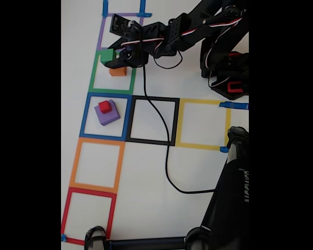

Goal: Tower of hanoi

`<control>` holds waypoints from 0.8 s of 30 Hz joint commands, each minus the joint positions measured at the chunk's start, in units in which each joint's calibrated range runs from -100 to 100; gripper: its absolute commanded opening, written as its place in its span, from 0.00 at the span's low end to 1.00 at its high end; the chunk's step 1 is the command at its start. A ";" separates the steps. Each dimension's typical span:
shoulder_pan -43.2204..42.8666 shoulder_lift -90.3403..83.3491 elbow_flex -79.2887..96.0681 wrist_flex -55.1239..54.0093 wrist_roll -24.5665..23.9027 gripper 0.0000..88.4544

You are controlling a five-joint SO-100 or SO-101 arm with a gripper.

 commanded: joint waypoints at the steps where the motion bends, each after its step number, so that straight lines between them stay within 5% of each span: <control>1: 3.18 -9.59 -12.01 22.70 0.00 0.06; 13: 7.87 -7.33 -70.19 81.48 0.00 0.06; 18: 11.90 -5.96 -84.83 95.00 0.00 0.06; 24: 17.08 -6.53 -82.64 96.30 0.00 0.06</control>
